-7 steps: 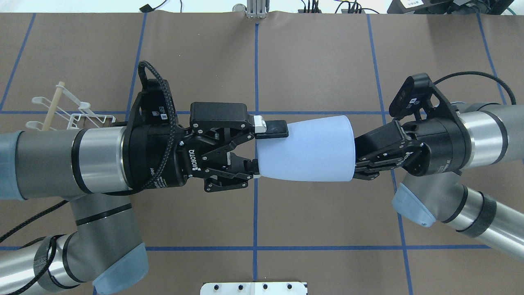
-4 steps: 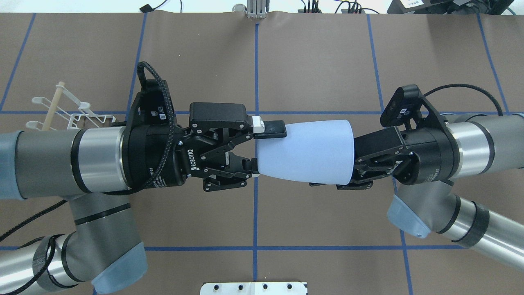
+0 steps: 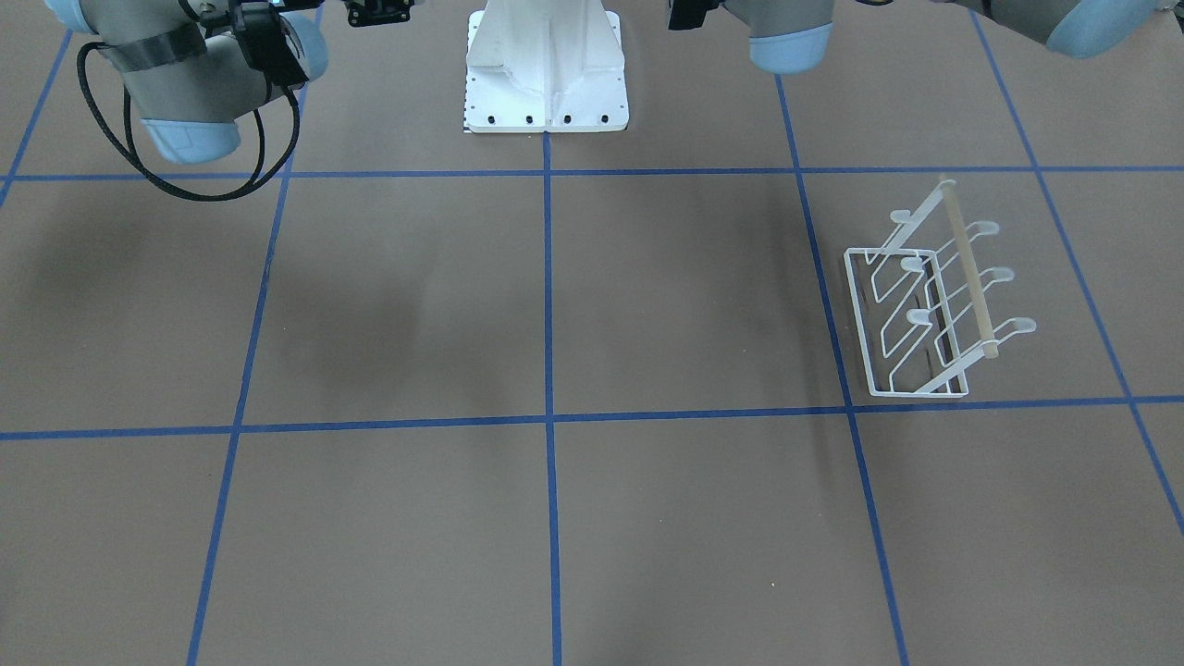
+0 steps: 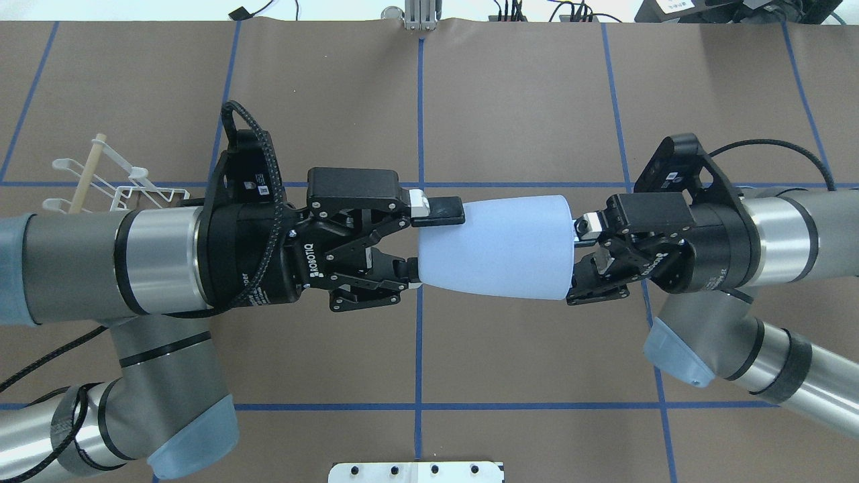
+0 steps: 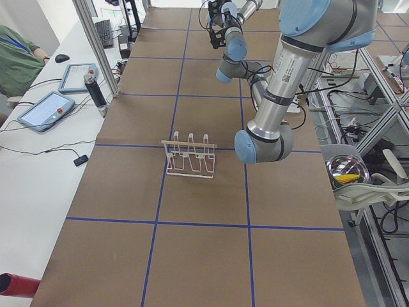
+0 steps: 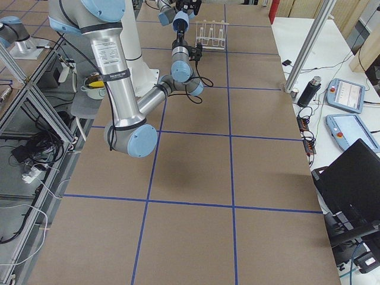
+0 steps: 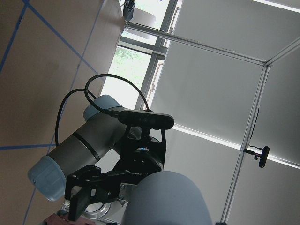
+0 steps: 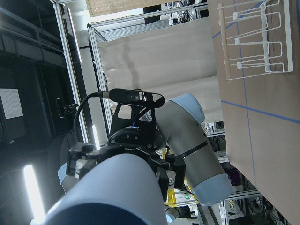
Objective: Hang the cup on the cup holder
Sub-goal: 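Open the right gripper and pull it back from the cup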
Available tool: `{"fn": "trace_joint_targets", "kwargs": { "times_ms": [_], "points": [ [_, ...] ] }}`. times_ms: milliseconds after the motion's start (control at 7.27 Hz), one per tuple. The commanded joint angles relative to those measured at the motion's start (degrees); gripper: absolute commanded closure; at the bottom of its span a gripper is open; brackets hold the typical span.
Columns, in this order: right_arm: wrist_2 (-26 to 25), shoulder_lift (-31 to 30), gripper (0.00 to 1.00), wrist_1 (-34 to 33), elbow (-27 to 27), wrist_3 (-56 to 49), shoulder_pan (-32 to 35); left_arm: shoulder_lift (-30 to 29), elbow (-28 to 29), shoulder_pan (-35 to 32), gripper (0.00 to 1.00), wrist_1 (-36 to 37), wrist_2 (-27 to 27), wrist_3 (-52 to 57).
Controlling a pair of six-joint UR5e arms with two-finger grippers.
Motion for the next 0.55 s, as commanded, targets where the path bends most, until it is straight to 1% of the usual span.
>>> {"fn": "trace_joint_targets", "kwargs": {
  "times_ms": [0,138,275,412],
  "points": [
    [0.6,-3.4,0.0,0.1,-1.7,-1.8,5.1,0.3,0.0,-0.4,1.0,0.1,0.1,0.6],
    [2.9,-3.8,0.0,-0.1,-3.9,-2.5,8.9,1.1,0.0,-1.7,1.0,0.3,0.3,1.1],
    [8.3,-3.7,0.0,-0.6,-6.6,-3.4,15.7,2.4,-0.5,-4.9,1.0,3.9,-0.1,2.7],
    [13.1,-3.7,0.0,-3.7,-7.8,-7.8,21.6,2.5,-1.8,-5.8,1.0,10.0,-0.2,8.2]
  ]
}}
